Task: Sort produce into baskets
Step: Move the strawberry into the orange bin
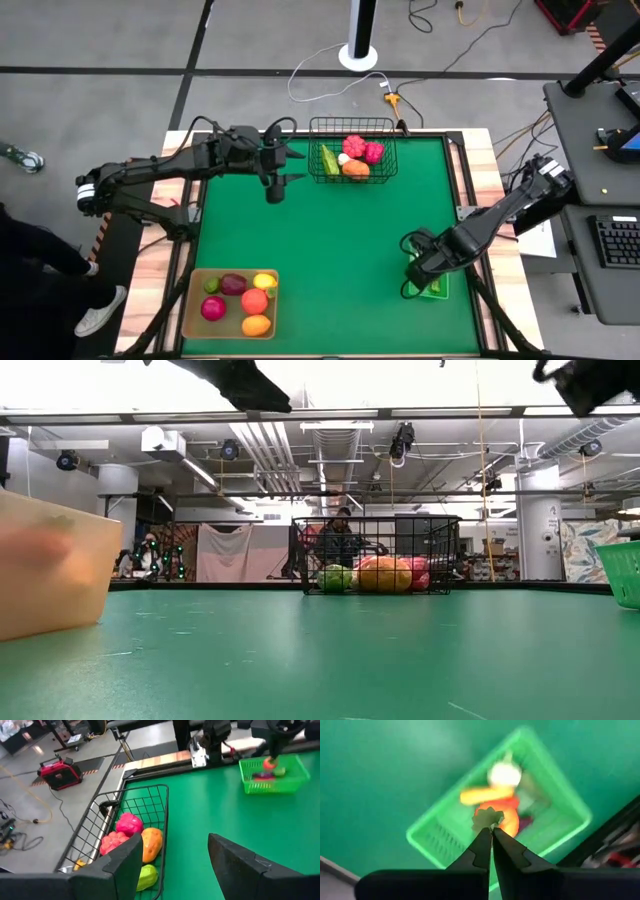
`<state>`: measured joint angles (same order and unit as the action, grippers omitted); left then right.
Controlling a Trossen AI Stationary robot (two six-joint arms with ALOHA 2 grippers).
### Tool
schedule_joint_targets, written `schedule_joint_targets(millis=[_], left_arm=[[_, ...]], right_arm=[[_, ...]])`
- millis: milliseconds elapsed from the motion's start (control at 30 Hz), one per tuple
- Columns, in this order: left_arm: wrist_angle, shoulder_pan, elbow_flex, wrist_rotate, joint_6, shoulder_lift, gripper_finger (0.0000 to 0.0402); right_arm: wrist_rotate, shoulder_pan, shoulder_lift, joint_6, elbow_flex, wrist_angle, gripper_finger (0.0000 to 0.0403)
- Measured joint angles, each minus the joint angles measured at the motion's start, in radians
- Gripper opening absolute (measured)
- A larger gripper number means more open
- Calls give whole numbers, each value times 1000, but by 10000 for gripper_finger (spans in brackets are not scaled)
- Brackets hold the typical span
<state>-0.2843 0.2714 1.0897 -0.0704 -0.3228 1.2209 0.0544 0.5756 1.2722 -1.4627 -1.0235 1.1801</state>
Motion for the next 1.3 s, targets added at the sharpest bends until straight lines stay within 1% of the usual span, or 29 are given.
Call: schedule_joint_targets(millis=[67, 167, 267, 333, 467, 533, 633, 700, 800, 967, 1067, 1133, 1300], left_arm=[[18, 0, 0, 0, 45, 5, 206], [14, 0, -12, 0, 92, 6, 206], [14, -2, -33, 0, 131, 6, 206], [12, -2, -40, 1, 170, 7, 206], [12, -6, -40, 1, 236, 6, 206], [-6, -16, -40, 2, 255, 6, 206], [-37, -46, -40, 2, 284, 5, 206], [-69, -76, -40, 4, 308, 2, 206], [-110, -132, -40, 27, 355, -14, 206], [-192, -235, -28, 151, 455, -94, 206], [-259, -301, 2, 269, 529, -159, 206], [-286, -346, 19, 337, 581, -198, 206], [-273, -463, 27, 424, 634, -266, 206]], right_arm=[[-76, -10, -5, 20, -41, 44, 9], [-226, -45, -14, 91, -106, 71, 9], [-373, -113, -14, 234, -166, 70, 9], [-447, -177, -14, 348, -201, 67, 9], [-552, -319, -14, 618, -252, 10, 9], [-570, -391, -14, 765, -264, -74, 9], [-570, -474, -14, 982, -266, -255, 9], [-531, -511, -13, 1114, -266, -378, 9], [-422, -548, -7, 1264, -263, -553, 9], [-205, -556, 22, 1433, -214, -846, 9], [-64, -548, 70, 1474, -178, -1016, 9], [5, -538, 114, 1485, -154, -1126, 9], [115, -502, 265, 1525, -117, -1391, 9]])
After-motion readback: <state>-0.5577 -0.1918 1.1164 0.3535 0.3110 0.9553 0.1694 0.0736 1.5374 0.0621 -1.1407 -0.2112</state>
